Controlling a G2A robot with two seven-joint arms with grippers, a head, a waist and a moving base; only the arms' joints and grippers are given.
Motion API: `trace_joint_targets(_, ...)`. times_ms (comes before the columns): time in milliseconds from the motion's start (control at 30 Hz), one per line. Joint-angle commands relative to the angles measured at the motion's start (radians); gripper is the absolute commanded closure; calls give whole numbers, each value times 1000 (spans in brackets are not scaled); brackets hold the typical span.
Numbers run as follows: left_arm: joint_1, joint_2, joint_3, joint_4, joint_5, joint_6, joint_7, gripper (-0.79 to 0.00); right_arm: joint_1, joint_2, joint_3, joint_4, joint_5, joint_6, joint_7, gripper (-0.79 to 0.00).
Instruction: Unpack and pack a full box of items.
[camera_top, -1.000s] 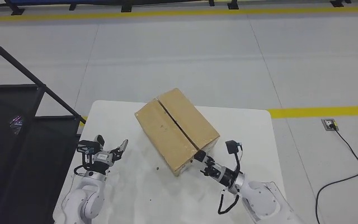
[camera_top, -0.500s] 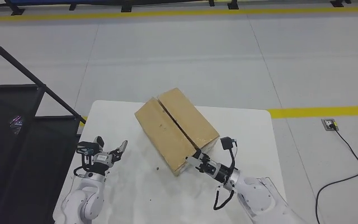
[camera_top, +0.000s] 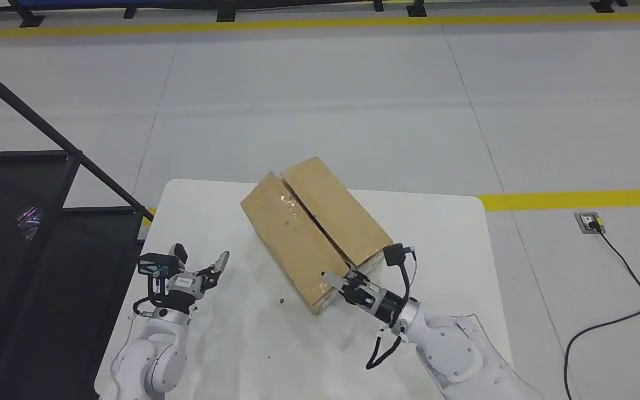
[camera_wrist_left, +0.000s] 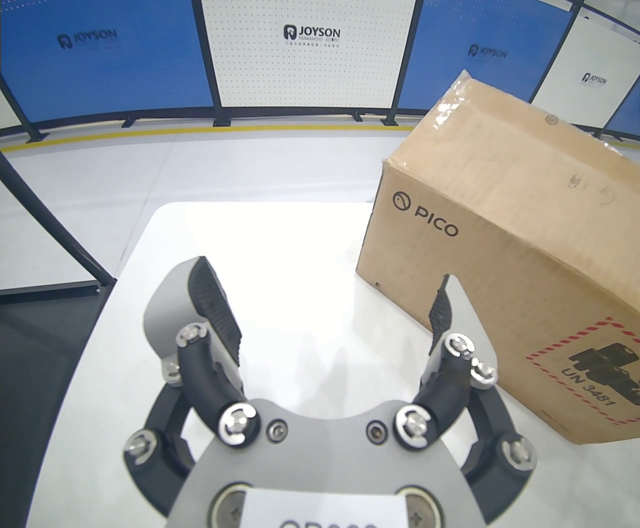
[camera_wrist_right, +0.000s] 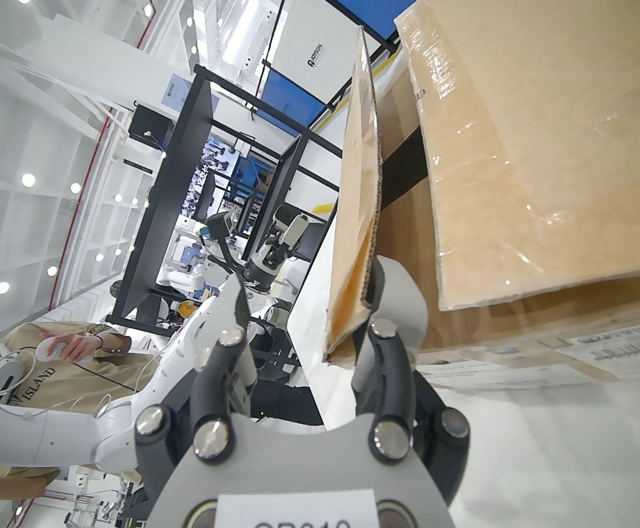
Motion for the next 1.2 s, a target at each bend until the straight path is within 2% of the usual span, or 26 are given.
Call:
trace_joint_targets(0, -5, 0, -2, 2, 9, 15, -1, -785, -4, 0, 3, -2, -1, -3, 0, -117)
trace_joint_targets(33, -7, -1, 0, 2, 17, 23, 2, -785, -5, 1, 6, -4, -4, -4, 0, -22)
trace_joint_targets(67, -9, -1, 1, 3, 19, 26, 4, -785, -7, 1, 8, -6, -8, -6, 0, 0)
trace_joint_targets(300, -28, -2, -18, 12, 2, 42, 1, -785, -23, 7, 31, -24, -17, -34, 25, 0)
trace_joint_targets(500, -42, -2, -39, 29, -9, 53, -7, -785, -46, 25, 71, -46, -26, -189, 110, 0)
trace_joint_targets(833, -94, -3, -34, 90, 6, 55, -32, -785, -115, 50, 142, -93, -18, -253, 173, 0)
trace_joint_targets(1167, -184, -4, 25, 204, 74, -53, 1, -785, -174, 72, 196, -125, -13, -293, 217, 0)
